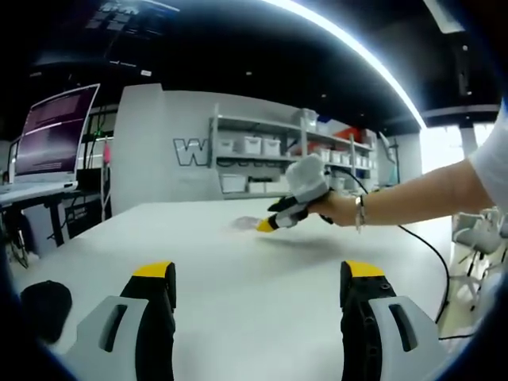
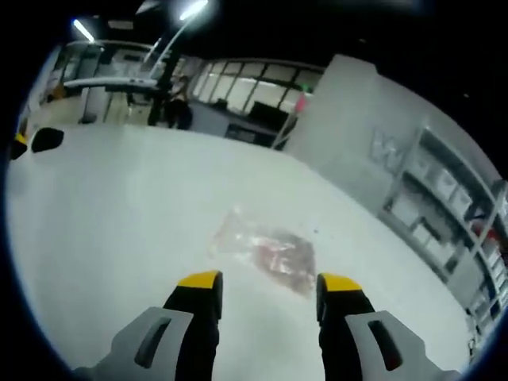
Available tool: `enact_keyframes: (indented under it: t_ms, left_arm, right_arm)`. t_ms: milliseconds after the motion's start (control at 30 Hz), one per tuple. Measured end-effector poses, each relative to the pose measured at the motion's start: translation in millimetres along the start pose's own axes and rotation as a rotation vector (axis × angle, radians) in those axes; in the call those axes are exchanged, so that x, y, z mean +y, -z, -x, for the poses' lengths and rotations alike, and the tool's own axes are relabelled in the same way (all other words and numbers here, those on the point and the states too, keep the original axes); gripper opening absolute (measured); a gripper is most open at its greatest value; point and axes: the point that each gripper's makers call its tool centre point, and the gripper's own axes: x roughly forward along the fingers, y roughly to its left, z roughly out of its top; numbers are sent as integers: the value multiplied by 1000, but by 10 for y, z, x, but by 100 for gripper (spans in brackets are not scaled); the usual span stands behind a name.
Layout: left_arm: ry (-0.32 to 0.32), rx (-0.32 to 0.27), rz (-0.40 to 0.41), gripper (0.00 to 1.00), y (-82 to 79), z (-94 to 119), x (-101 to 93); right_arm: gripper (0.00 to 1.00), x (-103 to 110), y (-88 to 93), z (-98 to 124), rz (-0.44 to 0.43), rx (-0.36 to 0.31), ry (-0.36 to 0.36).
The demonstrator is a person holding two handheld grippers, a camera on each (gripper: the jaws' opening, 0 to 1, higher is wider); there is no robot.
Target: Open the resealable bag by pulling the two sides of the seal apart until the entire bag opening is separated and visibly accessible.
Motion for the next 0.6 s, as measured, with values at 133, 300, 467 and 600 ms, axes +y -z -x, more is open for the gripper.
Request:
enact_keyframes:
  t_ms: [133, 300, 467, 600]
  left_arm:
    - [-7, -4, 2, 83, -12, 16, 27]
    - [-9, -6, 3, 83, -14, 20, 29]
    - [-9, -5, 2, 83, -12, 18, 33]
    - [-10, -6, 1, 83, -22, 15, 41]
  right_arm:
    - [47, 9, 4, -20, 34, 4, -1]
    - [46, -27, 19, -72, 76, 11, 3]
    - [46, -6, -45, -108, 167, -2, 0]
    - [46, 7, -66, -113, 186, -7, -2]
